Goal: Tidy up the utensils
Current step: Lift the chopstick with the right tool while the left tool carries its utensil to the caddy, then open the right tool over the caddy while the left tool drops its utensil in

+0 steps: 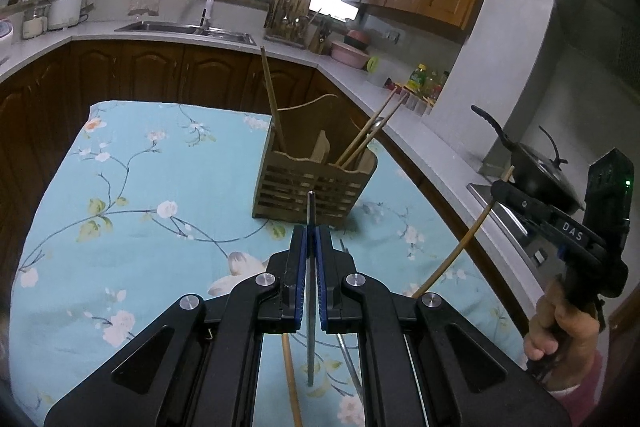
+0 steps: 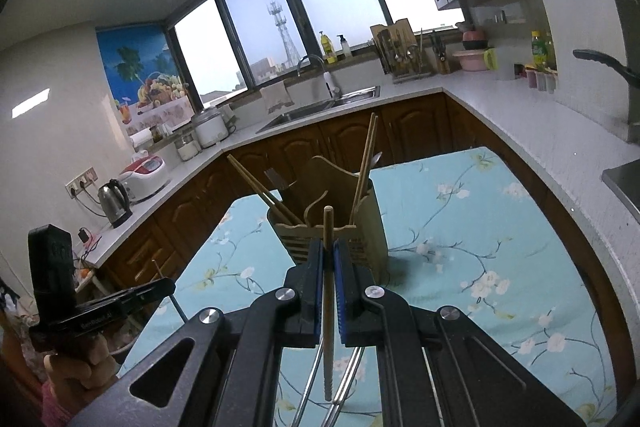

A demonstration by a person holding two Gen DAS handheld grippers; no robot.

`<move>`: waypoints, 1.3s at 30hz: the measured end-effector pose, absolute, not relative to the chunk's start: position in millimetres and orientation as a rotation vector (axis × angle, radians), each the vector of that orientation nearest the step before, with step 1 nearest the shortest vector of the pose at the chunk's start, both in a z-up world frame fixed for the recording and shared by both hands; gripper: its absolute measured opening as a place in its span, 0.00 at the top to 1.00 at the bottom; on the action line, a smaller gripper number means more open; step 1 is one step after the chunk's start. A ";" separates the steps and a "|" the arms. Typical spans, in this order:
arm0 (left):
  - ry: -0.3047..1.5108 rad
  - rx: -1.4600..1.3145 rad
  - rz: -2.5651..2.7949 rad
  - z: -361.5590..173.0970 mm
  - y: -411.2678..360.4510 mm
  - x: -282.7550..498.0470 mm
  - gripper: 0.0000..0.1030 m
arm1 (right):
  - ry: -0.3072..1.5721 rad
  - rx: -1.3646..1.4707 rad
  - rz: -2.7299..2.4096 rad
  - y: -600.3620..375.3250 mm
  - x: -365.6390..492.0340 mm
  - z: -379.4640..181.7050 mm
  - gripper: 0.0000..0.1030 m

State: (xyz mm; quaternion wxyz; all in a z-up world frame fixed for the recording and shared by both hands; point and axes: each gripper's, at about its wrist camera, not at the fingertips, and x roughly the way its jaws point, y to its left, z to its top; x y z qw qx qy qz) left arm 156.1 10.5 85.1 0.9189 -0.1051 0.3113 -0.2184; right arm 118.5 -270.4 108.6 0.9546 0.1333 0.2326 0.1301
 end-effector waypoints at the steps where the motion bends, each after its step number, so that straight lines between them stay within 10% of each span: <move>1: 0.637 -0.216 -0.448 86.0 11.0 156.0 0.96 | 0.472 0.271 0.265 -270.6 118.9 108.8 0.95; 39: 0.235 -0.293 -0.299 181.5 -10.1 286.9 0.96 | 0.206 0.248 0.171 -273.6 235.9 190.0 0.95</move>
